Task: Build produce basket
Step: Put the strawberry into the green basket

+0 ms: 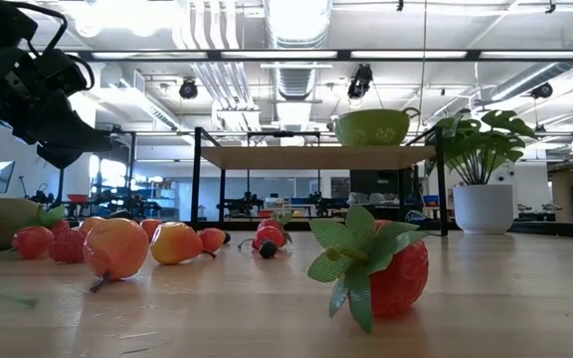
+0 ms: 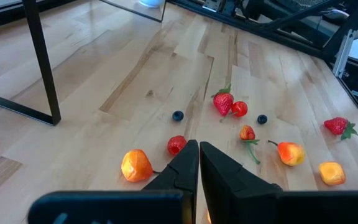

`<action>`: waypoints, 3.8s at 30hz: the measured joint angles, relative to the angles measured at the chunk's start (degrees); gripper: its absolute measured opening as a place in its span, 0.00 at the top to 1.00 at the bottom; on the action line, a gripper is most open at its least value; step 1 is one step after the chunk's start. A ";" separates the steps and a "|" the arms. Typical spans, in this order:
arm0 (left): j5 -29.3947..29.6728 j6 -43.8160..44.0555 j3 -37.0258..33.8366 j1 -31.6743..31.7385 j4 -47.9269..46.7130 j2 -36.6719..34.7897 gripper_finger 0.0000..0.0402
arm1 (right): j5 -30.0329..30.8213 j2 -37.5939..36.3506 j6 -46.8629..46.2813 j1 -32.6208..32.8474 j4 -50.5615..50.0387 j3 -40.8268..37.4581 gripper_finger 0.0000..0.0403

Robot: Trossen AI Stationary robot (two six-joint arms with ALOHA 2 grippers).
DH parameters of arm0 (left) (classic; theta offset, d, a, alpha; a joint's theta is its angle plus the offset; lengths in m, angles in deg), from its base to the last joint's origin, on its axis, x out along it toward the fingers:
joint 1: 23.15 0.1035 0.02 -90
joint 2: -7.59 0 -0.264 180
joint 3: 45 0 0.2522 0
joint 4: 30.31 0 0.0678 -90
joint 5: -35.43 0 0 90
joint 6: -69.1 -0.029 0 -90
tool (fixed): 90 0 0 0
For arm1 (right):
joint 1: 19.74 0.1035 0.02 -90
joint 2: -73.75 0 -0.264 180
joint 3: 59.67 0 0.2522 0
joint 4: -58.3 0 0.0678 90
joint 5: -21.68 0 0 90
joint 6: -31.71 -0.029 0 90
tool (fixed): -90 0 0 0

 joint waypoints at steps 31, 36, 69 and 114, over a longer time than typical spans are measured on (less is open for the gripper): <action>-0.01 0.02 0.00 0.00 0.00 -0.02 0.95 | -5.05 38.36 2.71 7.59 -2.45 19.42 0.63; -0.02 0.02 0.00 0.02 -0.02 0.00 0.95 | -4.72 42.77 2.37 8.07 -6.57 23.13 0.59; -0.01 0.01 0.00 0.00 0.00 0.00 0.95 | -4.63 47.70 -4.66 8.51 -8.17 23.63 0.98; 0.00 0.00 0.00 0.00 0.00 -0.02 0.95 | 0.04 15.96 1.74 -8.99 -26.36 22.98 0.98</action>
